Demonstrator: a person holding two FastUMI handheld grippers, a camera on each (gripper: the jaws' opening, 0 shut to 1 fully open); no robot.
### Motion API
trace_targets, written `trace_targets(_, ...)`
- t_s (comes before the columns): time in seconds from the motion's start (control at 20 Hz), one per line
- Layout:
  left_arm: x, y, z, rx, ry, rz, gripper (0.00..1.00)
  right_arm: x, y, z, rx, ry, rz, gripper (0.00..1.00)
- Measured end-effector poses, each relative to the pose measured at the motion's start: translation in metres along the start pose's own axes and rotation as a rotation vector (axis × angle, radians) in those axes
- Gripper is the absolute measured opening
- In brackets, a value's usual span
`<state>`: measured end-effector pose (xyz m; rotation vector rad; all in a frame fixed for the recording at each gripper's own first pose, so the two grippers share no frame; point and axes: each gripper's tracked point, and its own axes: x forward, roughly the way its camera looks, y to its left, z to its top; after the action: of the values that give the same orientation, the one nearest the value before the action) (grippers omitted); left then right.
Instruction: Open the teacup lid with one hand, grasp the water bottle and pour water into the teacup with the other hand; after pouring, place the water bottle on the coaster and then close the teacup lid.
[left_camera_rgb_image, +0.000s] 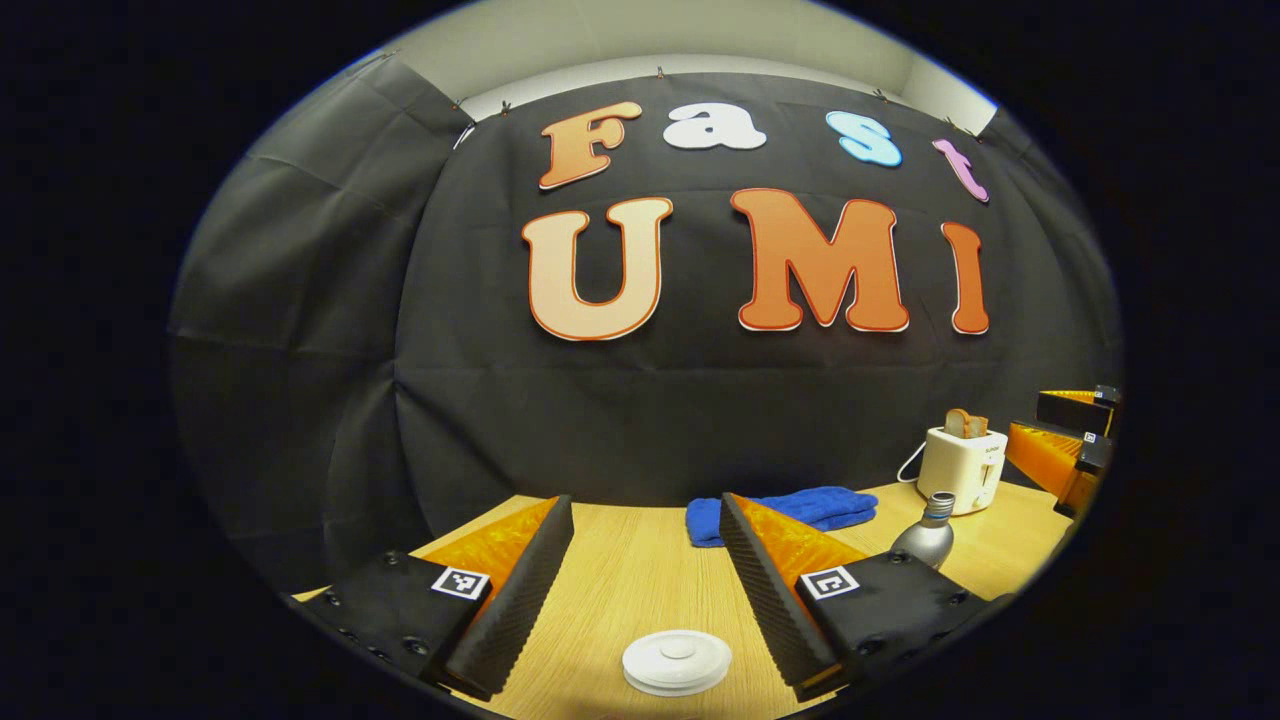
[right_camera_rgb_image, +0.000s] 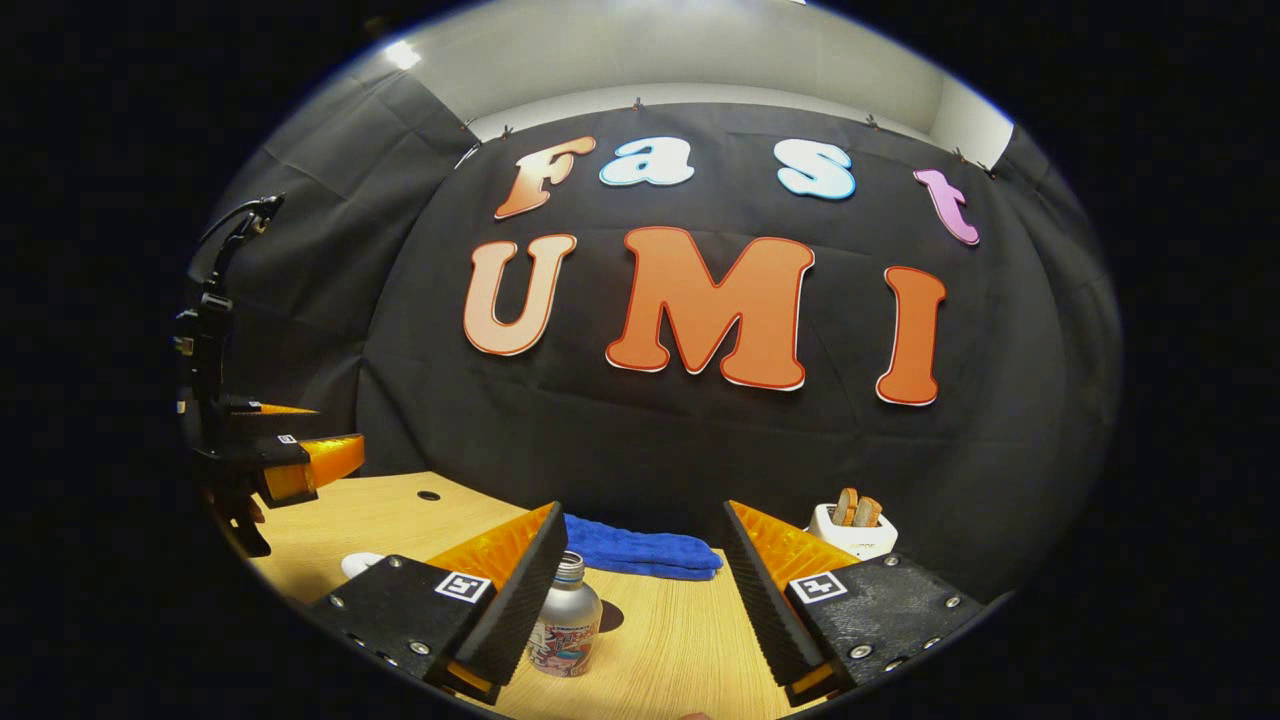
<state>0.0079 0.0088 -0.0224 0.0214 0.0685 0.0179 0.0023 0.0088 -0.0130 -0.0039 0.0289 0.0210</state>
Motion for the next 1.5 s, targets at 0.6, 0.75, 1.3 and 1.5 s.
trace_targets(0.6, 0.002, -0.017, -0.063, 0.046, 0.175, -0.072, 0.98, 0.001, 0.034, -0.071, 0.052, 0.184, 0.110, 0.93)
trace_targets(0.75, 0.000, -0.019, -0.081, 0.041, 0.230, -0.088, 0.98, 0.005, 0.047, -0.090, 0.056, 0.228, 0.154, 0.93)
trace_targets(1.3, 0.008, -0.023, -0.148, 0.074, 0.414, -0.118, 0.98, 0.016, 0.072, -0.150, 0.079, 0.389, 0.214, 0.93)
trace_targets(1.5, 0.015, -0.021, -0.162, 0.078, 0.432, -0.102, 0.94, 0.019, 0.075, -0.163, 0.092, 0.419, 0.221, 0.91)
